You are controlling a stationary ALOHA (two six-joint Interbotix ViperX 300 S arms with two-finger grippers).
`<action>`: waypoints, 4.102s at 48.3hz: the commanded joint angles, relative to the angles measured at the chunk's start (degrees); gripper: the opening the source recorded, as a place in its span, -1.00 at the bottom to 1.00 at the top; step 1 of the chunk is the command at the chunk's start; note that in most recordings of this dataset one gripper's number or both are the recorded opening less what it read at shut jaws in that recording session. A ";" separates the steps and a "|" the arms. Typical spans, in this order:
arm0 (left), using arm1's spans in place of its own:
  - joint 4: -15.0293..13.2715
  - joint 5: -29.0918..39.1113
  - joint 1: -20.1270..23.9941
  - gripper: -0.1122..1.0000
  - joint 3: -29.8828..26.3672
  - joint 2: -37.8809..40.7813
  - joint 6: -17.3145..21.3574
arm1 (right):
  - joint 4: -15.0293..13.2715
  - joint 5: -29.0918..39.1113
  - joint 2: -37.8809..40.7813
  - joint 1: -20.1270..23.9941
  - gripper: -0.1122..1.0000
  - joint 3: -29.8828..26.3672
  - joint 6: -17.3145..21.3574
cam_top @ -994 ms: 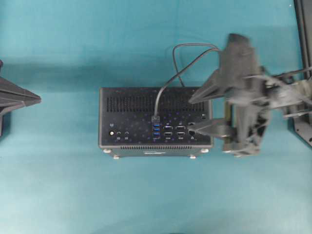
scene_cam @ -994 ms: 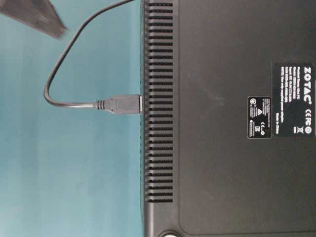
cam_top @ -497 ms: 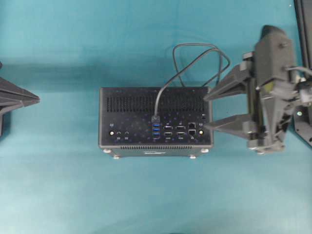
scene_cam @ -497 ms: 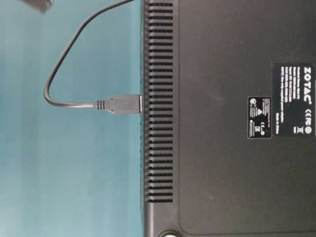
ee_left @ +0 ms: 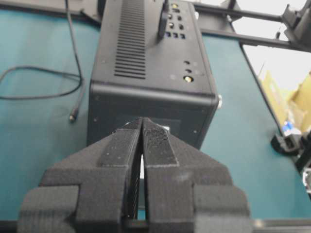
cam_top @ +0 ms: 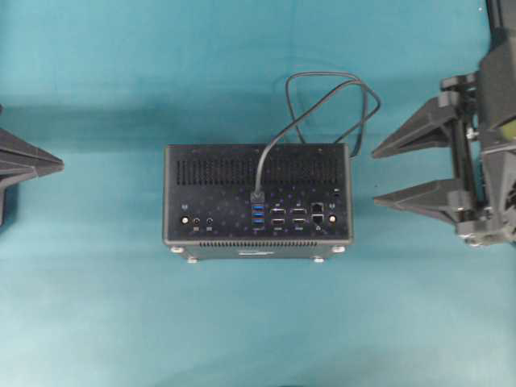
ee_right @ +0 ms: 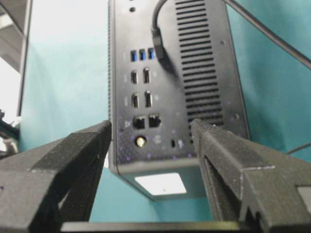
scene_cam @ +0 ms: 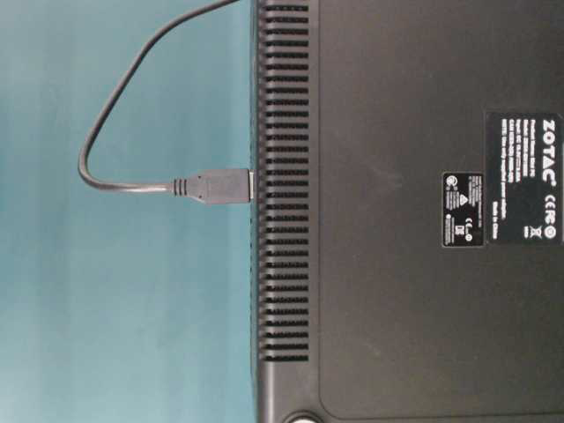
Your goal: Insert the USB into the PC box with both arms.
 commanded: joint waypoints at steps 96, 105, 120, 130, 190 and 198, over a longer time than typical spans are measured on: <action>0.09 -0.53 0.00 -0.80 -1.23 0.09 0.35 | -1.67 0.35 -14.94 0.18 0.53 10.11 -0.44; 0.09 -0.62 0.00 -0.80 -1.32 0.00 0.35 | -2.64 0.35 -15.12 0.18 0.53 10.20 -0.44; 0.09 -0.79 0.00 -0.80 -1.49 0.00 0.35 | -2.64 0.26 -15.29 0.18 0.53 10.20 -0.44; 0.09 -0.70 0.00 -0.80 -1.41 0.00 0.35 | -2.64 0.35 -15.38 0.18 0.53 10.20 -0.44; 0.09 -0.70 0.00 -0.80 -1.23 0.09 0.35 | -2.64 0.70 -15.38 0.18 0.53 10.20 -0.44; 0.09 -0.79 0.00 -0.80 -1.23 0.09 0.35 | -2.64 0.79 -15.38 0.18 0.53 10.20 -0.44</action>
